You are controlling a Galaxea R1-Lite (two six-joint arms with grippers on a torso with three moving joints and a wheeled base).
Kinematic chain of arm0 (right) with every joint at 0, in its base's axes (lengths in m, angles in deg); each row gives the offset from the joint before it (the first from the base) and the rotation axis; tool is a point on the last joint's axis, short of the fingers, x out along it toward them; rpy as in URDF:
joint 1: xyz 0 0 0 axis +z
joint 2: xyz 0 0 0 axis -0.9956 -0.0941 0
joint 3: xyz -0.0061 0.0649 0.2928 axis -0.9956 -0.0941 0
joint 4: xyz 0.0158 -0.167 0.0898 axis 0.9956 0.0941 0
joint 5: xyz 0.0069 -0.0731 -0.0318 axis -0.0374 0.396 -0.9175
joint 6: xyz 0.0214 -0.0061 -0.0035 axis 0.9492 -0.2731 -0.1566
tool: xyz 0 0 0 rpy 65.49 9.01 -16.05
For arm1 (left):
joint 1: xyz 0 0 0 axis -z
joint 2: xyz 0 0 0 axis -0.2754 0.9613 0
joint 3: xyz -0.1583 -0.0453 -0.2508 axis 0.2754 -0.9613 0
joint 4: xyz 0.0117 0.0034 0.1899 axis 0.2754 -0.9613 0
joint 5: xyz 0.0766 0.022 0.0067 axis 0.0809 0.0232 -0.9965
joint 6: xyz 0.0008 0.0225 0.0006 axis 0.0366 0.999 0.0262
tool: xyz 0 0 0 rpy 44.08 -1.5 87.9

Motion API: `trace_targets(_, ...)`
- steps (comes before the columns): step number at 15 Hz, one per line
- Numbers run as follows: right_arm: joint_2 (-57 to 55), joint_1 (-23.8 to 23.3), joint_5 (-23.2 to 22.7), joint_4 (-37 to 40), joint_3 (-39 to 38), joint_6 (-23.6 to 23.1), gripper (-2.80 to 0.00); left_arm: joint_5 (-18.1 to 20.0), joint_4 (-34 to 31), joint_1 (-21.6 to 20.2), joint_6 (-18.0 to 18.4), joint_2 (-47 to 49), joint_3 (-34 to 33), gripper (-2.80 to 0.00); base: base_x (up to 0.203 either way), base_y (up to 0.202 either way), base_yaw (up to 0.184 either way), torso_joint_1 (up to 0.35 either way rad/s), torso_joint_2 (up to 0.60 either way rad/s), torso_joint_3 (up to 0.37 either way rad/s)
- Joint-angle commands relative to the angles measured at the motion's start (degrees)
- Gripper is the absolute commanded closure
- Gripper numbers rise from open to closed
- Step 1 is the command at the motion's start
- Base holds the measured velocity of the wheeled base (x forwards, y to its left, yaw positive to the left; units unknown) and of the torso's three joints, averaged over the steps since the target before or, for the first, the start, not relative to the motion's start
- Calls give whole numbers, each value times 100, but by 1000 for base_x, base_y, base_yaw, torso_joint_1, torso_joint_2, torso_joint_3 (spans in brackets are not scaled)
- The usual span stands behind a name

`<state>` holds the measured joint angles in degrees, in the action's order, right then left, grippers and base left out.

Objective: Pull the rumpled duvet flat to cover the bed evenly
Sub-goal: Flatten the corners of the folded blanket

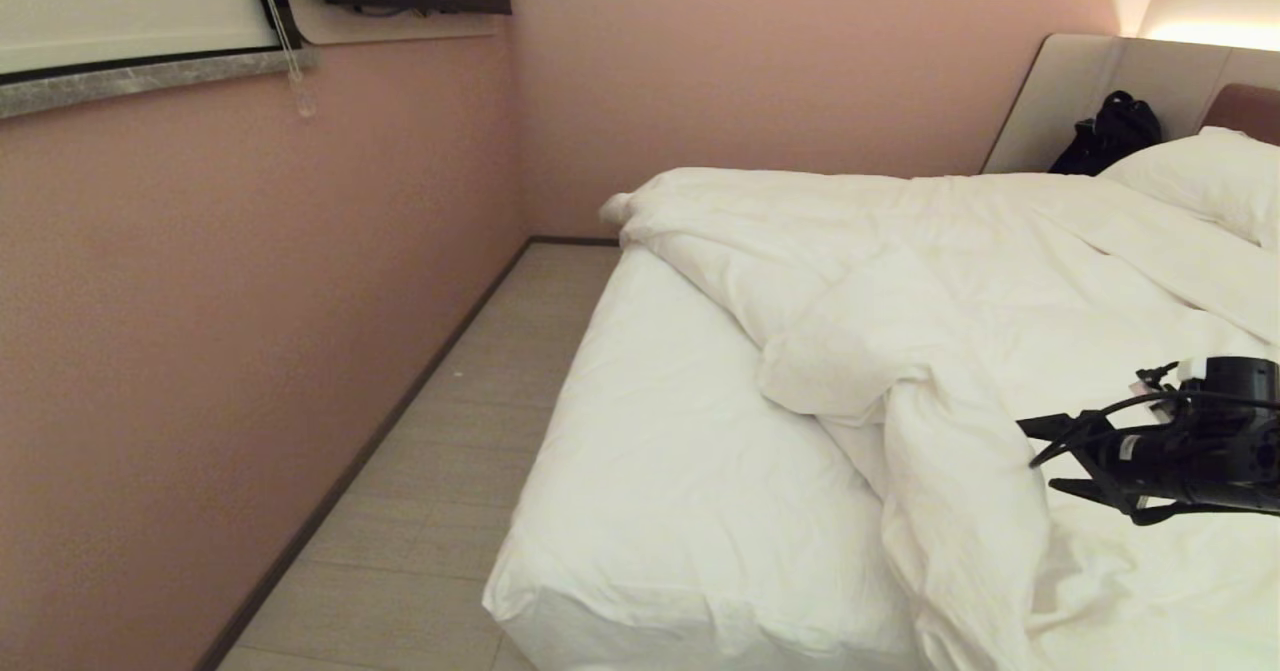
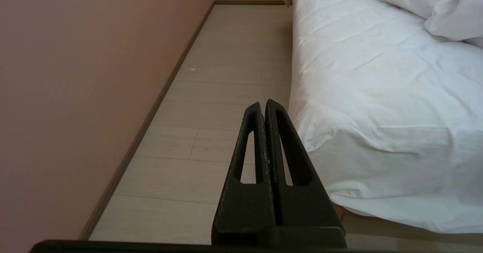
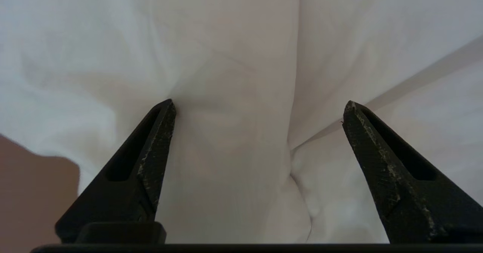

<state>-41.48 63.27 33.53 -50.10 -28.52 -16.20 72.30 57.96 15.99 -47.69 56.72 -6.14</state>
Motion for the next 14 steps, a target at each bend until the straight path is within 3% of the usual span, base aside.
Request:
trace_targets(1,-190,6,-11,-19,54,4,-280,0,1,0,-1,0,-2,0,0,0,0,0,0,0)
trace_targets(14,-465,296,77,24,164,-14,-280,0,1,0,-1,0,0,0,0,0,0,0,0,0)
